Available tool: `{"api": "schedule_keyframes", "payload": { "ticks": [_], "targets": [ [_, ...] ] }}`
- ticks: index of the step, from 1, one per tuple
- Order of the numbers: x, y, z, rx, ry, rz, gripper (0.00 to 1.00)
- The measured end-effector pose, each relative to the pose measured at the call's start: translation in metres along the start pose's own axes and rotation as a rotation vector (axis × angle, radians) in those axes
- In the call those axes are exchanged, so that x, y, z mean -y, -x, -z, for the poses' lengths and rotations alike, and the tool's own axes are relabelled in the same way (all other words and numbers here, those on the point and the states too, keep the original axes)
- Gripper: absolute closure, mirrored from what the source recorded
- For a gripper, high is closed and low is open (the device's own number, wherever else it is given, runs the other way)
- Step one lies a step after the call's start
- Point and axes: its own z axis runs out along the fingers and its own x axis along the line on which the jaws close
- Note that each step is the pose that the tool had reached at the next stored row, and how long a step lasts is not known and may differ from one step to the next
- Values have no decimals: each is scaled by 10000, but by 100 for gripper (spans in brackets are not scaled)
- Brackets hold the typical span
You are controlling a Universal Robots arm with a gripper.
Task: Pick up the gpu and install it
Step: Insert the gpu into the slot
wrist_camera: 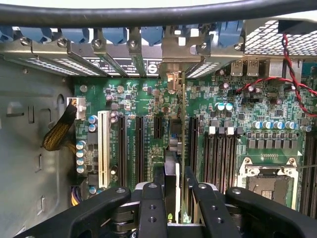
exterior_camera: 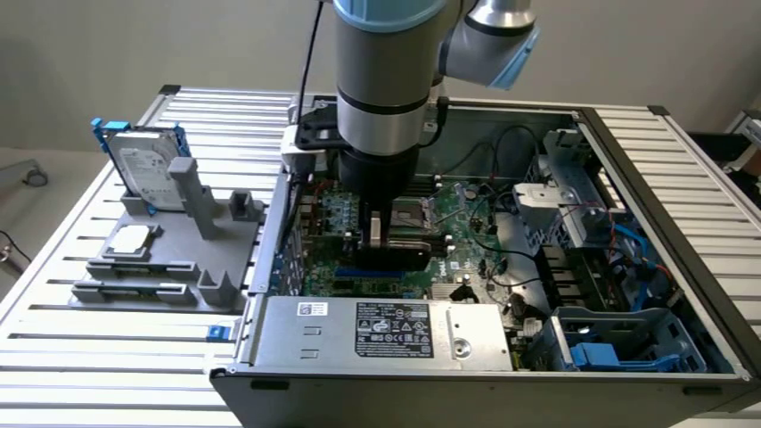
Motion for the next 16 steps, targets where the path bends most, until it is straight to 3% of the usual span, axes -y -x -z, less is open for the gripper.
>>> {"api": "schedule_keyframes", "payload": {
  "ticks": [16],
  "targets": [
    [-7,-2,-56,13,78,-3,73]
  ]
}}
